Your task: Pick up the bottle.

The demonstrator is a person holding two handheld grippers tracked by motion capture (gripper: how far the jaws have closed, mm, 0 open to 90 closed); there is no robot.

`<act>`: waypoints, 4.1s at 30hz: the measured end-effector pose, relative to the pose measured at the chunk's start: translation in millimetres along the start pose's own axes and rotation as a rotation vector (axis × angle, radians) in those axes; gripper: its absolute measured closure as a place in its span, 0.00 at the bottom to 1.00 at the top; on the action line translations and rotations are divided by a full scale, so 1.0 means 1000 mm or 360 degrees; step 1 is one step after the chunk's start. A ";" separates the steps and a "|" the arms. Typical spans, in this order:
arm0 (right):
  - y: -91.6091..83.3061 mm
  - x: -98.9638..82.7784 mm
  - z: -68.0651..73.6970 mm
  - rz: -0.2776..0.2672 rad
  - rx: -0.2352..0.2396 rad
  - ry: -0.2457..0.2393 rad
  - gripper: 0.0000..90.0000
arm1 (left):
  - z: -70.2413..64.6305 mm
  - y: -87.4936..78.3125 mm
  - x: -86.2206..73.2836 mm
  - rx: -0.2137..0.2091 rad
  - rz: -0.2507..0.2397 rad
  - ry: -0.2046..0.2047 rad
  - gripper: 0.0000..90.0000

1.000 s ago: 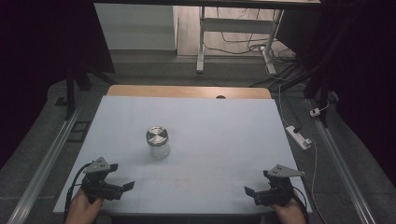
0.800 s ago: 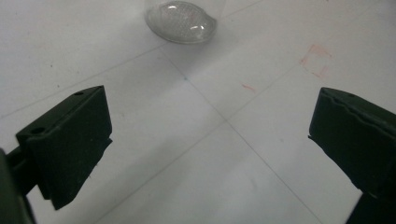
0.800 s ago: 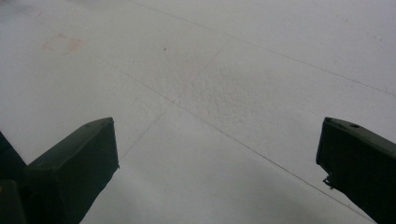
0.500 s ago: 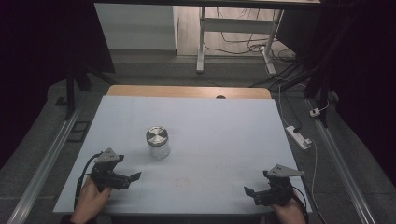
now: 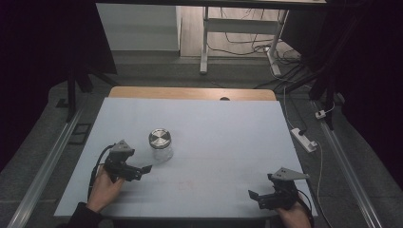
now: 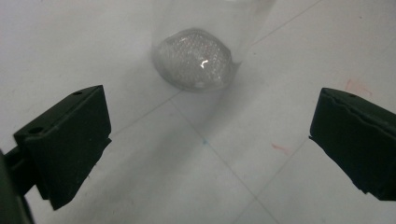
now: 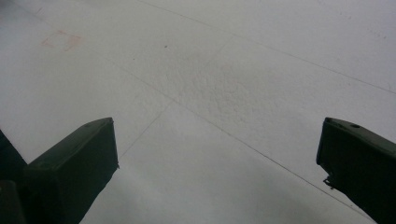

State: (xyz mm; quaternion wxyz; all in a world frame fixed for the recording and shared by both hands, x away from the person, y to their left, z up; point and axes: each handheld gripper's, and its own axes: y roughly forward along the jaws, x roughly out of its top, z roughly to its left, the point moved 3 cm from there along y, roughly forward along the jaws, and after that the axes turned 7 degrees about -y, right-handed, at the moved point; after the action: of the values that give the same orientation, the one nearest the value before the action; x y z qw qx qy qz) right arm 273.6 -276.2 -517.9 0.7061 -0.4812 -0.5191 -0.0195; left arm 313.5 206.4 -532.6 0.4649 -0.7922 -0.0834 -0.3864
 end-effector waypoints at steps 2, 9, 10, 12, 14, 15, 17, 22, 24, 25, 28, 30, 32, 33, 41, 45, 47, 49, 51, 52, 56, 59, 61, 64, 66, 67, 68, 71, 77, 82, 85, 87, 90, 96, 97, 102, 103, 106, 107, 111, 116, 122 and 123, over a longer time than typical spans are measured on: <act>0.000 0.000 0.000 0.0000 0.0000 0.0001 0.00 | 0.000 0.004 0.004 0.0002 0.0003 0.0005 0.00; 0.000 0.000 0.000 0.0002 0.0003 0.0000 0.00 | 0.001 0.019 0.018 0.0035 -0.0002 0.0066 0.00; 0.000 0.000 0.000 0.0002 0.0002 0.0000 0.00 | 0.001 0.021 0.020 0.0038 -0.0001 0.0077 0.00; 0.000 0.000 0.000 0.0004 0.0003 0.0000 0.00 | 0.001 0.026 0.023 0.0035 0.0008 0.0091 0.00; 0.000 0.000 0.000 0.0007 0.0002 -0.0002 0.00 | 0.000 0.030 0.027 0.0052 0.0020 0.0122 0.00; 0.000 0.000 0.000 0.0007 0.0003 -0.0001 0.00 | 0.000 0.032 0.029 0.0056 0.0021 0.0136 0.00; 0.000 0.000 0.000 0.0009 0.0003 -0.0001 0.00 | 0.000 0.037 0.032 0.0067 0.0020 0.0154 0.00; 0.001 0.000 0.000 0.0007 0.0007 0.0000 0.00 | 0.000 0.047 0.038 0.0052 0.0007 0.0185 0.00; 0.001 0.000 0.000 0.0008 0.0008 -0.0001 0.00 | -0.001 0.050 0.040 0.0049 0.0020 0.0185 0.00; 0.001 0.000 0.000 0.0008 0.0008 -0.0001 0.00 | -0.002 0.052 0.041 0.0042 0.0023 0.0195 0.00; 0.001 0.000 0.000 0.0009 0.0008 -0.0002 0.00 | -0.002 0.056 0.043 0.0027 0.0017 0.0176 0.00; 0.001 0.000 0.000 0.0009 0.0009 -0.0002 0.00 | -0.003 0.059 0.045 0.0025 0.0013 0.0173 0.00; 0.001 0.000 0.000 0.0010 0.0008 -0.0002 0.00 | -0.002 0.061 0.047 0.0028 0.0012 0.0185 0.00; 0.001 0.000 0.000 0.0011 0.0007 -0.0002 0.00 | -0.002 0.062 0.047 0.0033 0.0006 0.0183 0.00; 0.001 0.000 0.000 0.0012 0.0007 -0.0003 0.00 | -0.005 0.061 0.049 0.0032 -0.0019 0.0257 0.13; 0.001 0.000 0.000 0.0013 0.0007 -0.0006 0.00 | -0.005 0.061 0.049 0.0048 -0.0019 0.0276 0.17; 0.001 0.000 0.000 0.0013 0.0008 -0.0005 0.00 | -0.005 0.061 0.049 0.0047 -0.0025 0.0281 0.17; 0.001 0.000 0.000 0.0013 0.0007 -0.0004 0.00 | -0.005 0.061 0.049 0.0047 -0.0028 0.0283 0.17; 0.001 0.000 0.001 0.0010 0.0010 -0.0003 0.00 | -0.005 0.061 0.049 0.0052 -0.0022 0.0276 0.17; 0.001 0.000 0.000 0.0012 0.0008 -0.0006 0.00 | -0.006 0.061 0.050 0.0053 -0.0016 0.0273 0.17; 0.001 0.000 0.000 0.0011 0.0007 -0.0007 0.00 | -0.007 0.061 0.050 0.0067 -0.0005 0.0260 0.17; 0.001 0.000 0.001 0.0010 0.0008 -0.0007 0.00 | -0.007 0.061 0.051 0.0068 0.0000 0.0249 0.17; 0.001 0.000 0.000 0.0011 0.0009 -0.0008 0.00 | -0.007 0.060 0.052 0.0077 0.0000 0.0251 0.17; 0.001 0.000 0.001 0.0008 0.0009 -0.0004 0.00 | -0.007 0.056 0.055 0.0063 -0.0016 0.0244 0.17; 0.001 0.000 0.001 0.0008 0.0008 -0.0004 0.00 | -0.008 0.052 0.057 0.0050 -0.0023 0.0245 0.17; 0.001 0.000 0.001 0.0008 0.0009 -0.0005 0.00 | -0.009 0.051 0.059 0.0044 -0.0026 0.0248 0.17; 0.001 0.000 0.000 0.0008 0.0009 -0.0008 0.00 | -0.009 0.050 0.060 0.0041 -0.0029 0.0252 0.17; 0.001 0.000 0.000 0.0009 0.0008 -0.0007 0.00 | -0.012 0.046 0.063 0.0029 -0.0031 0.0261 0.17; 0.001 0.000 0.000 0.0010 0.0007 -0.0004 0.00 | -0.019 0.039 0.071 0.0002 -0.0040 0.0284 0.17; 0.001 0.000 0.001 0.0009 0.0008 -0.0004 0.00 | -0.026 0.036 0.079 -0.0023 -0.0022 0.0322 0.17; 0.001 0.000 0.001 0.0010 0.0008 -0.0004 0.00 | -0.032 0.034 0.083 -0.0026 -0.0010 0.0355 0.17; 0.001 0.000 0.001 0.0009 0.0008 -0.0004 0.00 | -0.036 0.034 0.086 -0.0034 -0.0007 0.0377 0.17; 0.001 0.000 0.001 0.0010 0.0009 -0.0005 0.00 | -0.042 0.033 0.089 -0.0032 0.0000 0.0414 0.17; 0.001 0.000 0.000 0.0011 0.0009 -0.0007 0.00 | -0.053 0.034 0.094 -0.0062 0.0005 0.0444 0.17; 0.001 0.000 0.000 0.0010 0.0009 -0.0007 0.00 | -0.054 0.034 0.095 -0.0068 0.0005 0.0447 0.17; 0.001 0.000 0.000 0.0011 0.0009 -0.0008 0.00 | -0.062 0.035 0.097 -0.0096 0.0008 0.0452 0.17; 0.001 0.000 0.000 0.0010 0.0009 -0.0007 0.00 | -0.064 0.035 0.097 -0.0105 0.0011 0.0457 0.17; 0.001 0.000 0.001 0.0010 0.0009 -0.0007 0.00 | -0.070 0.036 0.098 -0.0126 0.0012 0.0470 0.17; 0.001 0.000 0.001 0.0010 0.0009 -0.0007 0.00 | -0.072 0.036 0.098 -0.0129 0.0016 0.0481 0.17; 0.001 0.000 0.001 0.0010 0.0010 -0.0008 0.00 | -0.081 0.037 0.099 -0.0155 0.0022 0.0512 0.17; 0.001 0.000 0.001 0.0010 0.0010 -0.0007 0.00 | -0.092 0.038 0.100 -0.0186 0.0025 0.0549 0.17; 0.001 0.000 0.000 0.0008 0.0009 -0.0012 0.00 | -0.102 0.039 0.100 -0.0217 0.0034 0.0573 0.17; 0.001 0.000 0.000 0.0010 0.0011 -0.0013 0.00 | -0.104 0.039 0.099 -0.0221 0.0038 0.0576 0.17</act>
State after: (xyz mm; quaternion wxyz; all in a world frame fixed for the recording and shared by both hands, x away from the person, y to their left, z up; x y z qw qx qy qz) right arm 273.6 -275.5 -518.6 0.7057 -0.4806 -0.5204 -0.0136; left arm 345.6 78.9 -462.6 0.4212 -0.7409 0.0378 -0.5217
